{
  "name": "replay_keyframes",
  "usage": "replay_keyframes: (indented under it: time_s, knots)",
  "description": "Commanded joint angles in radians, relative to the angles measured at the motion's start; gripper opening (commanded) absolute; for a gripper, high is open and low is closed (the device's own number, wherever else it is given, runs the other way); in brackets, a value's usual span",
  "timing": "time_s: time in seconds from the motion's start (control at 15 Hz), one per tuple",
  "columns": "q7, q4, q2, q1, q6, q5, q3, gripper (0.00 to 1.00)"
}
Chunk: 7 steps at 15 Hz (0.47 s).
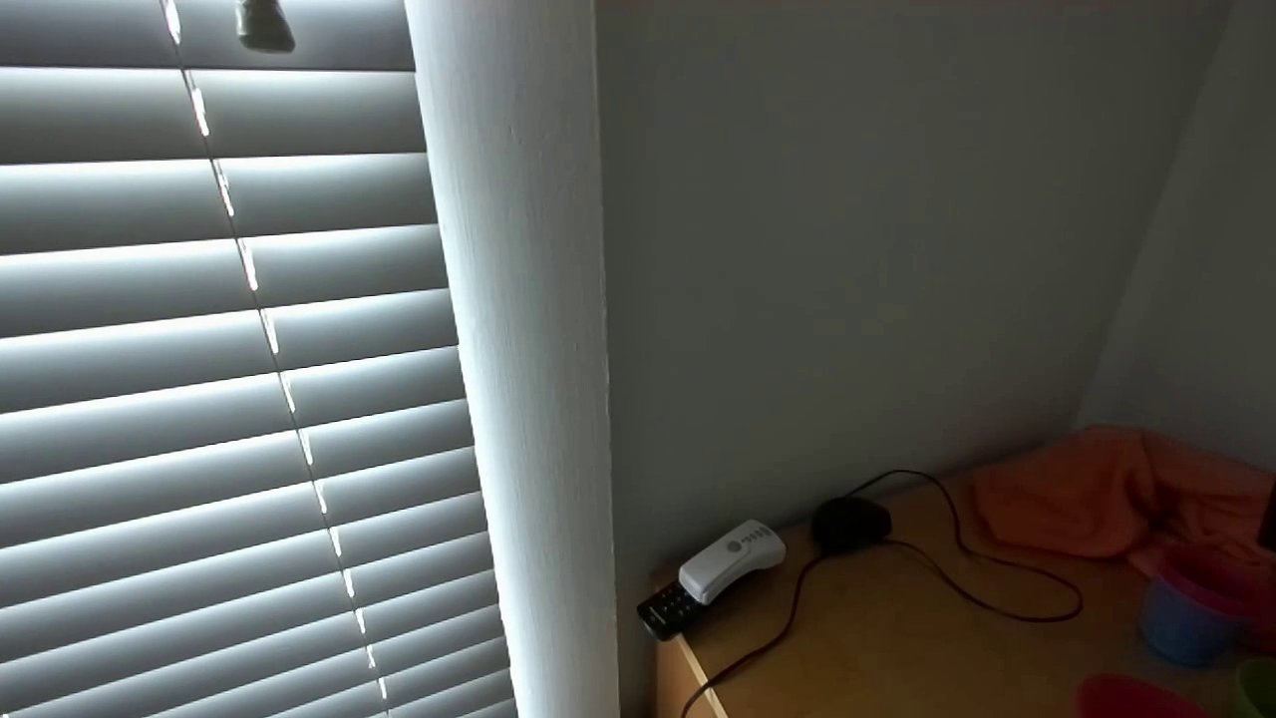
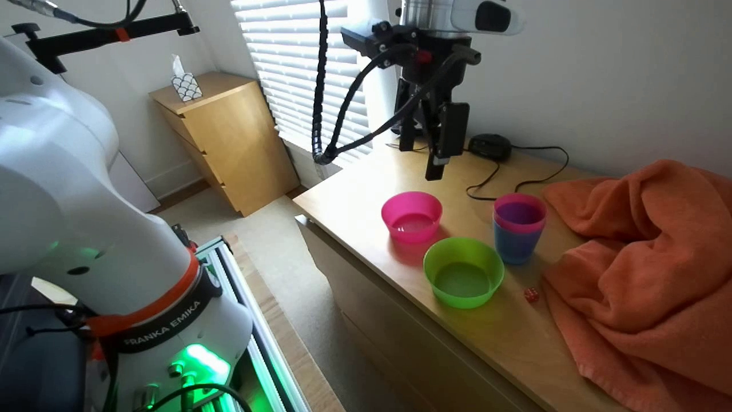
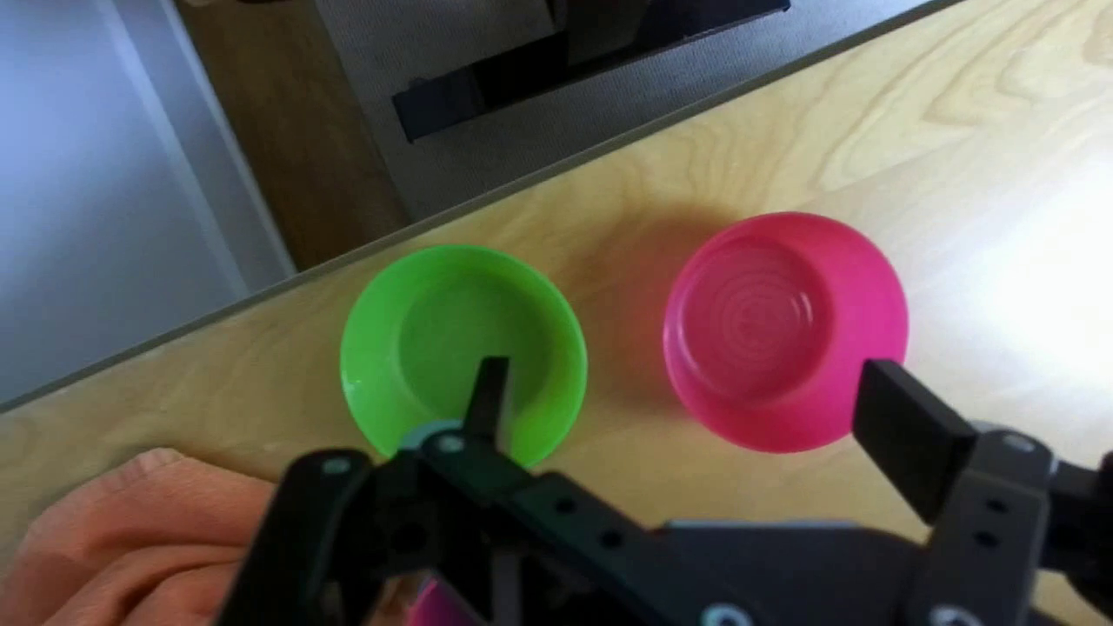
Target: Put the pink bowl on the counter.
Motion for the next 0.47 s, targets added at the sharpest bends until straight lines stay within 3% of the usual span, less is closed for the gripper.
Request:
replay_keyframes:
  time_s: [0.0, 0.4]
  knots:
    - [-0.005, -0.065, -0.117, -0.033, -0.011, -0.045, -0.021, 1.0]
    - [-0.002, -0.04, -0.108, -0.043, -0.041, -0.026, -0.025, 1.0]
